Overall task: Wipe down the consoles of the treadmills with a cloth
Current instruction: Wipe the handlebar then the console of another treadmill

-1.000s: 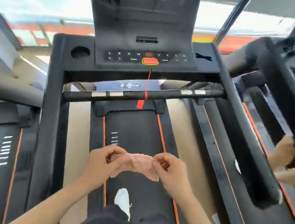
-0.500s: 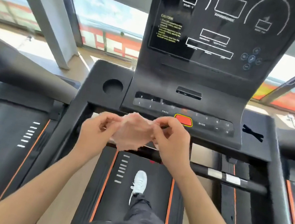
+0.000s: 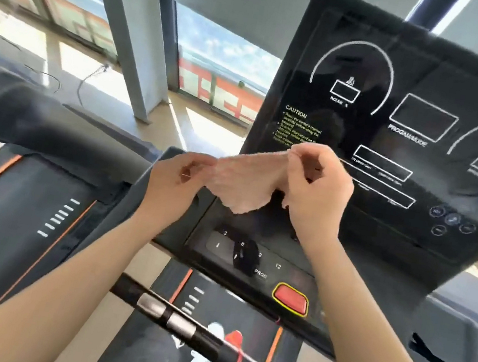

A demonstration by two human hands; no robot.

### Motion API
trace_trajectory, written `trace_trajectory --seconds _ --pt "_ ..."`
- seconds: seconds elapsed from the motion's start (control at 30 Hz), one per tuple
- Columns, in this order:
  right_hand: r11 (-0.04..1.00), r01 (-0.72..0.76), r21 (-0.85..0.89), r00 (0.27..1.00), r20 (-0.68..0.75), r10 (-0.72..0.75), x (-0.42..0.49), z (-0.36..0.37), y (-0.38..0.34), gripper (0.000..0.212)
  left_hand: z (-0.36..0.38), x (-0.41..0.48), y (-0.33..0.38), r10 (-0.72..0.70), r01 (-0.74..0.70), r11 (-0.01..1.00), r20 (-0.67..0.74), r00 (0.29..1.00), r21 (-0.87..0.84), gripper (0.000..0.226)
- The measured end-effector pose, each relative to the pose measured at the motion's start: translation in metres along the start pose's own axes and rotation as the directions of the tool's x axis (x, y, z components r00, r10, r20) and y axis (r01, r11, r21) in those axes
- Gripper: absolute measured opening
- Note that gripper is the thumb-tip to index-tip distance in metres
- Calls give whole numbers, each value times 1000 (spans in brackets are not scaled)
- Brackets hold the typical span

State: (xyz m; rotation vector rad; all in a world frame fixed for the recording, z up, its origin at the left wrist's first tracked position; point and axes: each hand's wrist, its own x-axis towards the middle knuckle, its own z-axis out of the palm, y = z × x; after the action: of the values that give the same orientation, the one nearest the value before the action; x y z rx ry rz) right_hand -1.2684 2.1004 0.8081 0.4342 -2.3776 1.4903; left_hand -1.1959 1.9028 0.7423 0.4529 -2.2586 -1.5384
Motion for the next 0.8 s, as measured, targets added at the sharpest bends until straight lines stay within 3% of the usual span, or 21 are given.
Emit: trace_trajectory --seconds 0.2,0.33,0.47,0.6,0.73,0.8 --pt "975 159 -155 983 -69 -171 40 32 8 16 16 59 -16 -57 75 976 90 994 -205 17" --pt "875 361 -323 928 212 -305 34 66 49 28 33 83 -50 -160 212 952 231 960 -220 22" --pt "588 512 -626 845 489 -215 22 88 93 56 47 90 -67 -190 281 928 338 922 -245 29" --pt "352 607 -712 792 576 -200 25 100 110 66 60 98 -79 -191 299 927 403 895 -225 30" --pt "222 620 -753 785 588 -198 24 104 116 67 58 102 -98 -131 198 976 473 871 -94 29" --pt "175 638 -750 768 605 -210 29 102 119 65 54 103 -117 -56 52 998 458 887 22 28"
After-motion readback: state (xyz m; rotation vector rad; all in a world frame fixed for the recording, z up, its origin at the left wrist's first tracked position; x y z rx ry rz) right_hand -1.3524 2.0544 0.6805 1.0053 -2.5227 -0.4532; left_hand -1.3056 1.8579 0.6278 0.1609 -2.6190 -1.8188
